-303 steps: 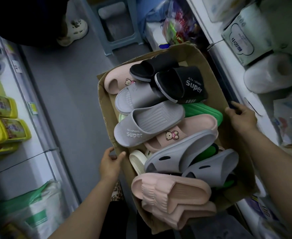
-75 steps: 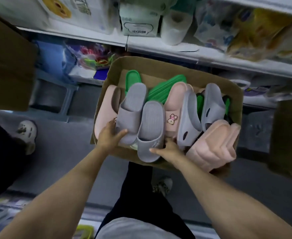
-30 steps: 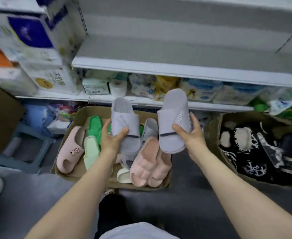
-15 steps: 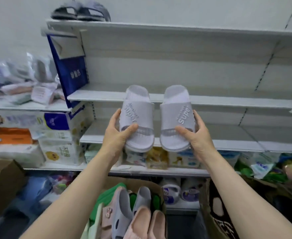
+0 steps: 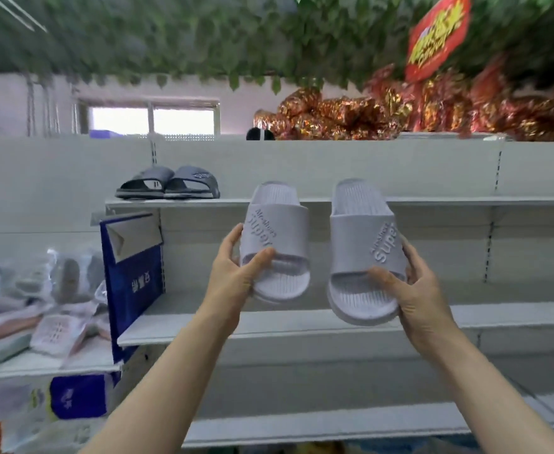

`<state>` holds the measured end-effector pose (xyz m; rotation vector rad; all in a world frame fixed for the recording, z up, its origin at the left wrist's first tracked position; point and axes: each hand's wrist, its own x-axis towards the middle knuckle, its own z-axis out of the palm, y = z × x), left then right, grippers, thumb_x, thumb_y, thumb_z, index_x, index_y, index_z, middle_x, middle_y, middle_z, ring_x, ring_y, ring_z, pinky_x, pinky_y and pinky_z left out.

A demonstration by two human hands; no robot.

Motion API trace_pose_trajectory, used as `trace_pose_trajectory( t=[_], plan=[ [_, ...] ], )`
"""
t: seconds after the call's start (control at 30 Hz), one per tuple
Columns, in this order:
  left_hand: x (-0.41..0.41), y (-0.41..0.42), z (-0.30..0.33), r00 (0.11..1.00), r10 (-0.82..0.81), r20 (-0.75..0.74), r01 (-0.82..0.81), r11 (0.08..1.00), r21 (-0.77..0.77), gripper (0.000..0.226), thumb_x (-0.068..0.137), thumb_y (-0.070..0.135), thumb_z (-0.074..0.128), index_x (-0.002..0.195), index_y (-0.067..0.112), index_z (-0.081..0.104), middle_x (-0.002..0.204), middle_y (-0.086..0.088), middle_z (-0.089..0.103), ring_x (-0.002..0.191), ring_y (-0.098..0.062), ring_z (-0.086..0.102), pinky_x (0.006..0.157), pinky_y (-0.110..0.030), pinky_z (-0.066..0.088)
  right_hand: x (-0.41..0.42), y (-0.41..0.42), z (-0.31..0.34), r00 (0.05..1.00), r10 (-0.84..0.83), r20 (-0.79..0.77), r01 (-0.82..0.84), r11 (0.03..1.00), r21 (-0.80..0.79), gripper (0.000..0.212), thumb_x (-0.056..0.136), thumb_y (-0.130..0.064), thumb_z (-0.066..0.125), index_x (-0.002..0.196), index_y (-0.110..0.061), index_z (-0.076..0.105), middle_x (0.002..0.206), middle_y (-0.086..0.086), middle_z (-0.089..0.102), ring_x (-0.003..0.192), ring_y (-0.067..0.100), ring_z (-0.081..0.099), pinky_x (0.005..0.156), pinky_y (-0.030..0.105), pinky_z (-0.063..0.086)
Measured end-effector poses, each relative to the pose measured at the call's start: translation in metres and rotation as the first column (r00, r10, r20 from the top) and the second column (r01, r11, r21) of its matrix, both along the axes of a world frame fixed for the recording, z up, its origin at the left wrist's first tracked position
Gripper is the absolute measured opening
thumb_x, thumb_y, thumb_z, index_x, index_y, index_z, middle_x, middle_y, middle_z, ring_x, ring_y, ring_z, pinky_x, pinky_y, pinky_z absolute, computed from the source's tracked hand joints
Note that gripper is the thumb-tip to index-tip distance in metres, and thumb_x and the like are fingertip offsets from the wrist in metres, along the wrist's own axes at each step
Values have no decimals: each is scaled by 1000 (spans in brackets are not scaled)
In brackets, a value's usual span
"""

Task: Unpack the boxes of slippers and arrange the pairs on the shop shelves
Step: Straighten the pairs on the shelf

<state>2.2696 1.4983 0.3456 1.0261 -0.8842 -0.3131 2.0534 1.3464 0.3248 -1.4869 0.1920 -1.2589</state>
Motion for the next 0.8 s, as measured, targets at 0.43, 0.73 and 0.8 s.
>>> trace_pose_trajectory(
  t=[0.43, 0.73, 0.8],
  plan=[
    [122, -80, 94, 982, -33, -188, 47, 997, 67, 39, 90, 15, 72, 127, 10, 59, 115, -10, 72, 94, -24, 71, 75, -33, 57, 52, -25, 68, 997, 35, 62, -29, 995, -93, 99, 52, -34, 95, 142, -23, 53, 122, -1, 72, 110, 22, 70, 80, 27, 59],
    [138, -88, 119, 975, 69, -213, -20, 974, 224, 42, 82, 27, 81, 114, 5, 66, 120, -16, 69, 96, -27, 70, 73, -37, 61, 77, -60, 90, 996, 81, 33, -77, 991, -113, 115, 35, -53, 99, 138, -28, 55, 117, -1, 74, 106, 21, 71, 81, 29, 59],
    [134, -83, 126, 979, 117, -168, -58, 946, 319, 51, 79, 43, 81, 114, 9, 67, 117, -18, 68, 94, -31, 71, 73, -41, 61, 84, -69, 97, 996, 88, 14, -85, 990, -113, 114, 37, -54, 99, 139, -27, 55, 116, -2, 74, 105, 20, 72, 81, 29, 59]
  ],
)
